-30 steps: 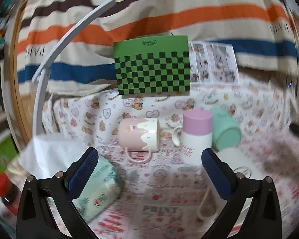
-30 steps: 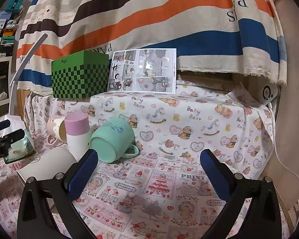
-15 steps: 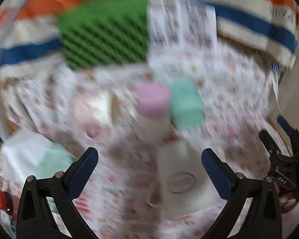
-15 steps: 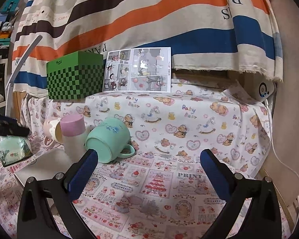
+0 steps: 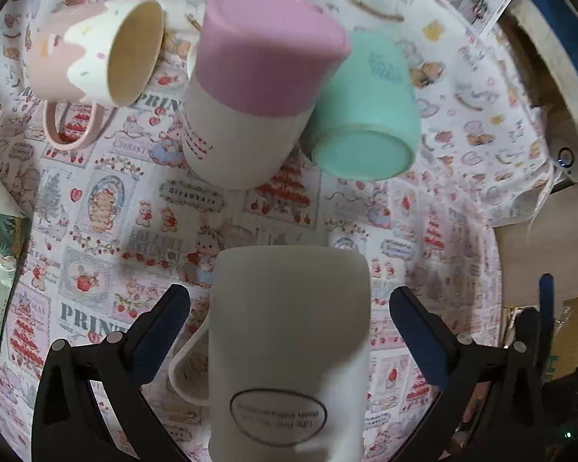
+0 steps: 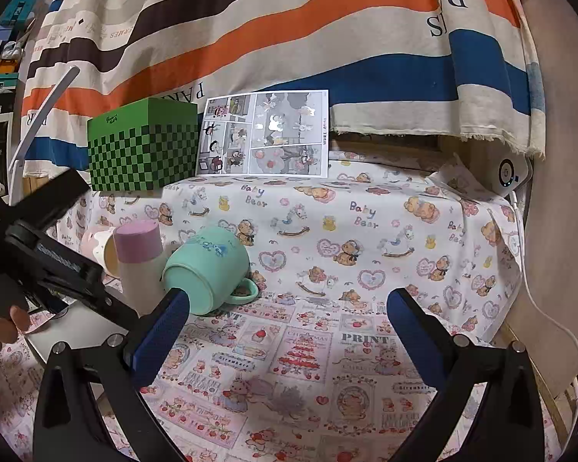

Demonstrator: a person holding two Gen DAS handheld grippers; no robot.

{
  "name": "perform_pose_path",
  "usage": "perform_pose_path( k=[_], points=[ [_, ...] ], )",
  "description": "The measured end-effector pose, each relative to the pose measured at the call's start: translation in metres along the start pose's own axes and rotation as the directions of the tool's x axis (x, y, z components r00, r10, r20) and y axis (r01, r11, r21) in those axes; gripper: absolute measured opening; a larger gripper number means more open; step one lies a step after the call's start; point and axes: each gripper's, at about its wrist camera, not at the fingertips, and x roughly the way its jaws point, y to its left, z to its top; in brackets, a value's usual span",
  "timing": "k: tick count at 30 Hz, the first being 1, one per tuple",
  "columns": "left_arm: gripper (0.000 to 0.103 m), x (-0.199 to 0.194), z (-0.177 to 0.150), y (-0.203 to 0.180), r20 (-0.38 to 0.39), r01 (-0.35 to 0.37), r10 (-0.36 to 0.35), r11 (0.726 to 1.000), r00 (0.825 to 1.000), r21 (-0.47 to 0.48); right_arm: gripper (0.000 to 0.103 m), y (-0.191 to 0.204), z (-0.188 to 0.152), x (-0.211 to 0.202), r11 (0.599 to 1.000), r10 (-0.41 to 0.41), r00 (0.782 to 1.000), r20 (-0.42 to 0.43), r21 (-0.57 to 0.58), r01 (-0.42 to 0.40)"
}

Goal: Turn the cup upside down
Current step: 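Move the left tool to the white mug and close on its body, then lift the white mug with the left tool and turn it bottom up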

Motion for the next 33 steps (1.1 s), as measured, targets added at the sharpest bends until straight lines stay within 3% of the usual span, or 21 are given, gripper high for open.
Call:
perform_pose_path(
  k=[3, 6, 8, 14, 21, 26, 30, 33],
  points=[
    [0.099, 0.002, 0.002, 0.001, -0.007, -0.018, 0.018, 1.0, 1.0, -0.01, 0.103, 0.0, 0.0, 0.0, 1.0, -0.004, 1.0, -0.002, 0.001, 0.004],
    [0.077, 0.004, 0.006, 0.0, 0.0, -0.028, 0.028, 1.0, 1.0, -0.007, 0.103, 0.0, 0.0, 0.0, 1.0, -0.004, 1.0, -0.003, 0.001, 0.004],
    [0.077, 0.0, 0.007, 0.003, -0.003, -0.029, 0.029, 0.999, 1.0, -0.012, 0.103, 0.0, 0.0, 0.0, 1.0, -0.003, 1.0, -0.005, 0.001, 0.003],
    [0.076, -0.039, -0.002, -0.007, 0.141, -0.062, 0.054, 0.997, 0.989, 0.054, 0.103, -0.002, 0.0, 0.002, 1.0, -0.011, 1.0, -0.011, 0.008, 0.011],
    [0.076, -0.082, -0.021, -0.022, 0.325, -0.151, 0.109, 0.983, 0.939, 0.106, 0.103, -0.003, 0.0, 0.003, 1.0, -0.023, 1.0, -0.02, 0.015, 0.023],
    [0.076, -0.093, -0.024, -0.036, 0.395, -0.209, 0.142, 0.969, 0.908, 0.134, 0.103, -0.004, 0.0, 0.004, 0.999, -0.035, 0.999, -0.021, 0.021, 0.036],
    [0.076, -0.091, -0.028, -0.049, 0.473, -0.239, 0.126, 0.953, 0.872, 0.187, 0.103, -0.005, 0.0, 0.003, 0.999, -0.04, 0.999, -0.021, 0.027, 0.04],
    [0.076, -0.085, -0.028, -0.052, 0.516, -0.223, 0.077, 0.948, 0.853, 0.227, 0.103, -0.005, 0.0, 0.003, 0.999, -0.04, 0.999, -0.02, 0.026, 0.041]
  ],
)
